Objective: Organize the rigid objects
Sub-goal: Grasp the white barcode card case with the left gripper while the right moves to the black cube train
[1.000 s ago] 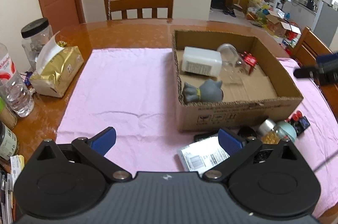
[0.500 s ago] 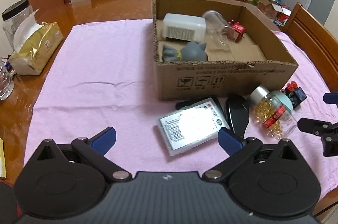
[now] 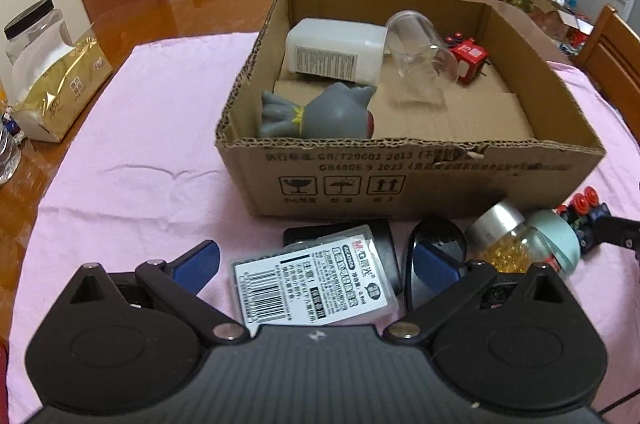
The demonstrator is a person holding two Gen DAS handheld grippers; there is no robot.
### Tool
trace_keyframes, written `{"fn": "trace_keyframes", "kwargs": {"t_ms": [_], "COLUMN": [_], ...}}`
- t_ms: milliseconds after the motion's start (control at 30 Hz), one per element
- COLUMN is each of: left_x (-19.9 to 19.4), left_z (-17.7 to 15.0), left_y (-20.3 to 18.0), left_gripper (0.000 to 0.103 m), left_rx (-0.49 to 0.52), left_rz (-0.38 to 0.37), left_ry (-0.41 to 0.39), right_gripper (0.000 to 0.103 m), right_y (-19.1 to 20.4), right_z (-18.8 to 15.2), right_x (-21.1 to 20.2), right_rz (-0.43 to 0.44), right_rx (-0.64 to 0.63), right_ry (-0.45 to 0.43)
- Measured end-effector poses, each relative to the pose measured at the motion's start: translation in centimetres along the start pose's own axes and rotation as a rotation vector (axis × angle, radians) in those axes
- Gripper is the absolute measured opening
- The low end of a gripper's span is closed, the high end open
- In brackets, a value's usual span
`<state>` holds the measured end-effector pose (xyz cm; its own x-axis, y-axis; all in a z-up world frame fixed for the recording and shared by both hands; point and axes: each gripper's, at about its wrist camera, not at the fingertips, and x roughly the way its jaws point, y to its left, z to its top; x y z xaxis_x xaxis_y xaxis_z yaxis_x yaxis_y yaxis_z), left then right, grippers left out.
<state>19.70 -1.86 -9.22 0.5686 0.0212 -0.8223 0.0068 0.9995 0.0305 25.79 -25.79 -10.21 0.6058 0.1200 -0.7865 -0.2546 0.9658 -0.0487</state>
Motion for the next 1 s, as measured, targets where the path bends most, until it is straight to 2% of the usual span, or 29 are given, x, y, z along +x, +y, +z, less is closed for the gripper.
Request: {"fn": "trace_keyframes", "kwargs": {"t_ms": [133,233,433,567,767,1000], "left_x": [0.9,1.2,1.6,1.7,1.1,1.4], "left_z": [0.0,0.0,0.0,-0.2,-1.6,-2.9], "left_y": [-0.4,-0.6,-0.7,-0.2,1.8,4.1], "left_gripper": [0.102,0.102,0.102,0.102,0.102,0.103], "left_rx": [-0.010,-0.005,-0.022,-0.033,-0.073,-0.085], "left_rz": [0.021,0.032,0.031,0.047,0.041,0.052], "left_ry": [0.029,0.036,0.038,0.046,0.063,0.093], "right_gripper": [0.103,0.103,0.103,0.103,0.103,0.103], "right_y": [-0.7,-1.0,-2.8,-3.0,-3.3,-3.2], "right_z": [0.3,0.3,-1.2,-2.4,-2.4,-2.5], "right_x": [2.2,3.3,3.5,3.5,4.0,3.9], "right_rz": [0.021,0.005,-0.030,-0.017,0.054,0.057], "right_rx": [0.000,-0.002,-0.019,-0.040,-0.017,-0.025], "right_ry": [0.011,0.029,0.081,0.103,0.136,0.126]}}
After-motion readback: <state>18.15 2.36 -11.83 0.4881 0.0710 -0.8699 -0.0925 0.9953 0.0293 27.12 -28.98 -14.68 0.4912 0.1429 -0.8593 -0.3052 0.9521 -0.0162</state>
